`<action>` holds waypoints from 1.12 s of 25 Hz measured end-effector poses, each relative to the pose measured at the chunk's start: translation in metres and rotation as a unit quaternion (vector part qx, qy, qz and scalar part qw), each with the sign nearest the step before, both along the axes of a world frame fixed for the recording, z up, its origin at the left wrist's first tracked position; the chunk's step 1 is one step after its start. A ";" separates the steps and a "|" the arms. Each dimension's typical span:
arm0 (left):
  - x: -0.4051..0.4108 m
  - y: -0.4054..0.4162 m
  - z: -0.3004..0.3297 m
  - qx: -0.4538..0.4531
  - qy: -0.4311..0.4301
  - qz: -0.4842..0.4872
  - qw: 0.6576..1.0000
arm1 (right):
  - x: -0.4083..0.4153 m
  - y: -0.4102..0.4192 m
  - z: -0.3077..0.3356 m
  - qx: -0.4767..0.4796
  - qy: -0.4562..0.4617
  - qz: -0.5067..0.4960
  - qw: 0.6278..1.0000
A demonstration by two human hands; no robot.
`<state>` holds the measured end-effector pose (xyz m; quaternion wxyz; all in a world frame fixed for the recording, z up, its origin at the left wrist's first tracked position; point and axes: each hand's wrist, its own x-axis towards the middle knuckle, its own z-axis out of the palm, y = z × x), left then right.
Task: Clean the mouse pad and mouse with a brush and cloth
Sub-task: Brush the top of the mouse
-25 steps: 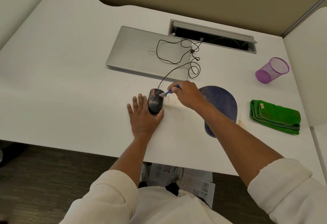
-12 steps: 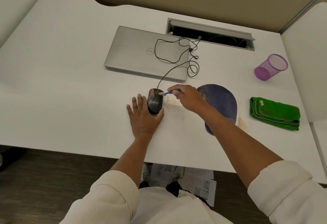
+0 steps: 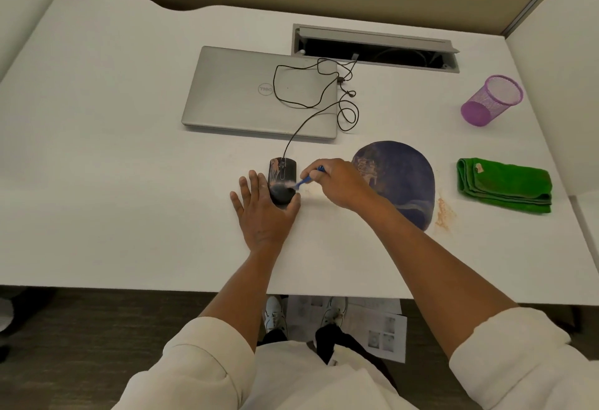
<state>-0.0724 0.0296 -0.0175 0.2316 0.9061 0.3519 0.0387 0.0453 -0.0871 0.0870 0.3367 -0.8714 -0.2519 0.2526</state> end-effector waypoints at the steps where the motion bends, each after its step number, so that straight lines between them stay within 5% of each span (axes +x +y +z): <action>1: 0.000 0.000 0.000 -0.002 0.000 -0.001 1.000 | -0.003 -0.003 0.001 0.006 0.014 -0.011 1.000; 6: -0.001 0.004 0.001 -0.024 -0.003 -0.011 1.000 | -0.002 -0.038 0.006 0.102 0.036 -0.193 0.975; 19: 0.018 -0.047 0.035 -0.007 -0.199 -0.117 0.973 | 0.015 -0.130 -0.010 0.094 0.008 -0.304 0.948; 23: 0.054 -0.087 0.047 -0.056 -0.147 -0.262 0.952 | 0.037 -0.172 -0.004 0.099 -0.029 -0.345 0.933; 28: 0.117 -0.138 0.057 -0.097 -0.066 -0.313 0.943 | 0.072 -0.220 0.004 0.059 -0.092 -0.358 0.927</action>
